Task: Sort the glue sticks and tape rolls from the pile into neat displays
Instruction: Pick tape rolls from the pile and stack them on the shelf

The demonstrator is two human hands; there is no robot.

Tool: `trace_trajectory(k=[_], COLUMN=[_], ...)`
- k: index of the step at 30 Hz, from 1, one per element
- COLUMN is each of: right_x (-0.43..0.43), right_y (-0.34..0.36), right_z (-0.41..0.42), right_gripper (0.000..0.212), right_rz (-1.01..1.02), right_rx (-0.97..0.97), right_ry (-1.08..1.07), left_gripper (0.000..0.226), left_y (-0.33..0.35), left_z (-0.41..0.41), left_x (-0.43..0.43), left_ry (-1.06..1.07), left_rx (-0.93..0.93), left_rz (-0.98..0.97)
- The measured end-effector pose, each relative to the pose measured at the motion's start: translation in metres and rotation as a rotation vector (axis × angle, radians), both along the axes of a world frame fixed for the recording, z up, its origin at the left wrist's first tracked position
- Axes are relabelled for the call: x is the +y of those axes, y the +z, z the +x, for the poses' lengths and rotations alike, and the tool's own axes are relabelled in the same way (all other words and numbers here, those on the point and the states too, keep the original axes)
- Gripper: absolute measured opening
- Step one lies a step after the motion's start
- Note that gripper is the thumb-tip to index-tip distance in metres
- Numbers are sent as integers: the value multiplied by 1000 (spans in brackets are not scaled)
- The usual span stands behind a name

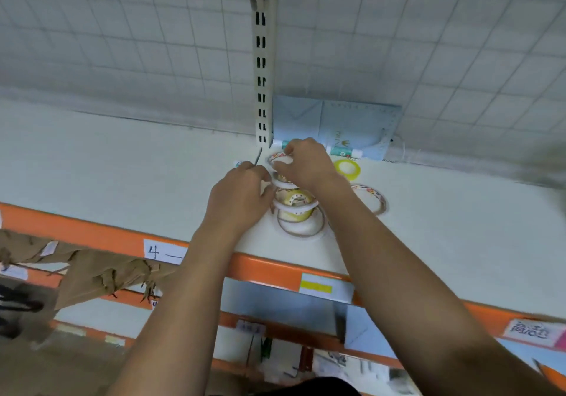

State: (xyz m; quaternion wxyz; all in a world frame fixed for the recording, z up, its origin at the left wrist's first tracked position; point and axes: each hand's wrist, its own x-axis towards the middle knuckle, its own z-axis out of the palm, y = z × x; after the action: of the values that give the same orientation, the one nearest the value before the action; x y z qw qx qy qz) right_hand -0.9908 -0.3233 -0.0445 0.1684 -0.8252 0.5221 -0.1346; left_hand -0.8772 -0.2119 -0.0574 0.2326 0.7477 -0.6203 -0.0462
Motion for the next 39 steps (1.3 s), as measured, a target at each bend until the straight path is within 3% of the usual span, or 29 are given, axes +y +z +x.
trace_trajectory(k=[7,15,20,23,30,35,39], right_x=[-18,3,30,41,63,89,109], right_y=[-15,14,11,6,6,12,14], right_z=[24,-30,-58,-65,-88,-128,-176], right_gripper=[61,63,69,66,70,63,62], right_rz=[-14,2,61,49,0,-61,-57], right_rx=[188,-129,-180,-205,-239,-243,-211], right_ry=[-77,-241,-312,-346,-421,-516,-623], left_gripper=[30,35,63,65,69,63,60], left_y=[-3,-2,-6,-10,-6,7,10], left_z=[26,16,-5,-12,-25,-61,-114], left_x=[-18,-46,-70,-78,-77,-66,-56], left_ry=[-108,-203,-237,-244,-203,-394,-529], left_rx=[17,55,22,62,137,138,144], left_rz=[18,25,216,251,39,-70,-34])
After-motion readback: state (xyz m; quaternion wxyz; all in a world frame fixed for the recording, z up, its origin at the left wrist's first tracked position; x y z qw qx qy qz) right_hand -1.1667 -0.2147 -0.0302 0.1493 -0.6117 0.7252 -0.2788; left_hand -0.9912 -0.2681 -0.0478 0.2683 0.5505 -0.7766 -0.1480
